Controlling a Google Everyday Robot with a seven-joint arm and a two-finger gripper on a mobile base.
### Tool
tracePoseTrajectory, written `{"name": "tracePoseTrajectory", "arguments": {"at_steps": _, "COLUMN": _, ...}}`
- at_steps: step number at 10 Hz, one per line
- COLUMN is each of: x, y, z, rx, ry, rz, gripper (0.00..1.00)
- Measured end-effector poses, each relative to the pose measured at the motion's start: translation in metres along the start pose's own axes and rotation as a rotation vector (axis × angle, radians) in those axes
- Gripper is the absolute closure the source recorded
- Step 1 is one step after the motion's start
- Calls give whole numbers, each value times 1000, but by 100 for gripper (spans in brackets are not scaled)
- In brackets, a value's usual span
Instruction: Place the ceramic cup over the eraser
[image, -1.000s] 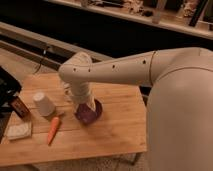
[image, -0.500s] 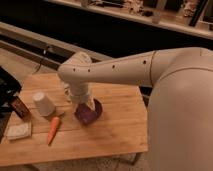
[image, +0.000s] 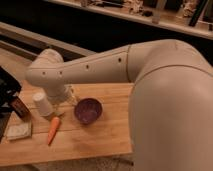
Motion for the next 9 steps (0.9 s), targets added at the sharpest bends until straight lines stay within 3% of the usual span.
{"name": "tracePoseTrajectory", "arguments": {"at_steps": 4, "x": -40, "y": 57, "z": -29, "rx": 60, "ry": -28, "rz": -180, "gripper": 35}}
{"name": "tracePoseTrajectory", "arguments": {"at_steps": 9, "x": -111, "y": 84, "z": -36, "rx": 48, "ry": -77, "rz": -212, "gripper": 35}}
